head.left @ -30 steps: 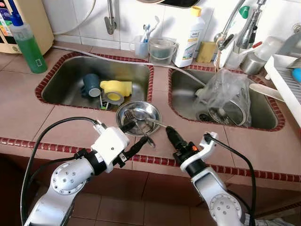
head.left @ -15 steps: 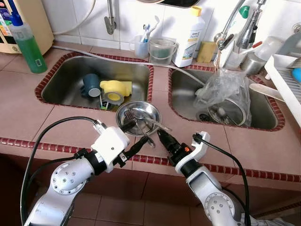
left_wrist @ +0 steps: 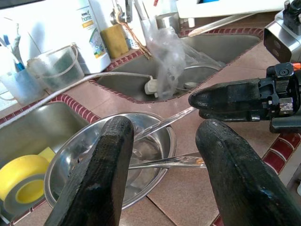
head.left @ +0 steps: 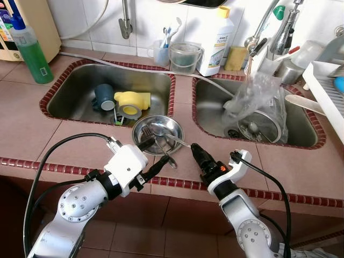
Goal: Kitchen organization
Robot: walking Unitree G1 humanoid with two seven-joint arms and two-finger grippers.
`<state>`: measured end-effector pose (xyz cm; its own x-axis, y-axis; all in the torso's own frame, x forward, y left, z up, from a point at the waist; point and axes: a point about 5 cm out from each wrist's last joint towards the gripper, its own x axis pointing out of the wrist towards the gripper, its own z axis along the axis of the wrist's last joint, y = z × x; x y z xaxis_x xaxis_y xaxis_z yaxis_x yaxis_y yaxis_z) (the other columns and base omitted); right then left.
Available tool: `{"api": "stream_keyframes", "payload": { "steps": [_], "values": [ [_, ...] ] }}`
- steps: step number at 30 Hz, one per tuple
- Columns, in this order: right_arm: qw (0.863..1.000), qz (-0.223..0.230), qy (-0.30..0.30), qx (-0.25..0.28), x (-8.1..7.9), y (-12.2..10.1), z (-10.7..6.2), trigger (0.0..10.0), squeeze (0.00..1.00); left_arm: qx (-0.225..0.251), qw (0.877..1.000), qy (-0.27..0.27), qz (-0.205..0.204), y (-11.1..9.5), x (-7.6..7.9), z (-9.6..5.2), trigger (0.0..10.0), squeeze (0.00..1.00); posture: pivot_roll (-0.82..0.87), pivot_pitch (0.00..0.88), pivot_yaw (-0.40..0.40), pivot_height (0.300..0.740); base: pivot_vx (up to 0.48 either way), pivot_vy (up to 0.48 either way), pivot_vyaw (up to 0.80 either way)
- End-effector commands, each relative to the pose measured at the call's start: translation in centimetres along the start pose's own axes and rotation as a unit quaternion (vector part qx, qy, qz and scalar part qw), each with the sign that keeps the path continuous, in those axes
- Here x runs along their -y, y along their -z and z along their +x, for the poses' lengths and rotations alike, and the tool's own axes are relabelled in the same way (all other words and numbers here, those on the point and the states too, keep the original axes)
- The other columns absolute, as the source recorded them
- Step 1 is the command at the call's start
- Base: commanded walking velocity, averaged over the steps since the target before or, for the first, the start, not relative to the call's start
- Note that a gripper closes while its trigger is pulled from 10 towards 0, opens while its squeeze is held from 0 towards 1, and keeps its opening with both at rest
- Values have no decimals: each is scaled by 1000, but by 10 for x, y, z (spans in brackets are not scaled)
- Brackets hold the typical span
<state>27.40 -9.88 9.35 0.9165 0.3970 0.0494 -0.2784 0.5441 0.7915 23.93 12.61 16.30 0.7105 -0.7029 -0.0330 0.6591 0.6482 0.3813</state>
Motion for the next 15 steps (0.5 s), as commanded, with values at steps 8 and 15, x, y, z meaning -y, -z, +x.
{"api": "stream_keyframes", "payload": {
  "steps": [8, 15],
  "values": [
    [999, 34, -18, 12, -8, 4, 13, 10000, 0, 6, 1000, 5, 5, -5, 0, -1, 10000, 0, 184, 103, -58, 740, 0, 0, 0],
    [999, 27, -31, 11, -9, -1, 20, 2392, 0, 7, 1000, 19, 0, -6, 4, -2, 10000, 0, 185, 105, -57, 740, 0, 0, 0]
  ]
}}
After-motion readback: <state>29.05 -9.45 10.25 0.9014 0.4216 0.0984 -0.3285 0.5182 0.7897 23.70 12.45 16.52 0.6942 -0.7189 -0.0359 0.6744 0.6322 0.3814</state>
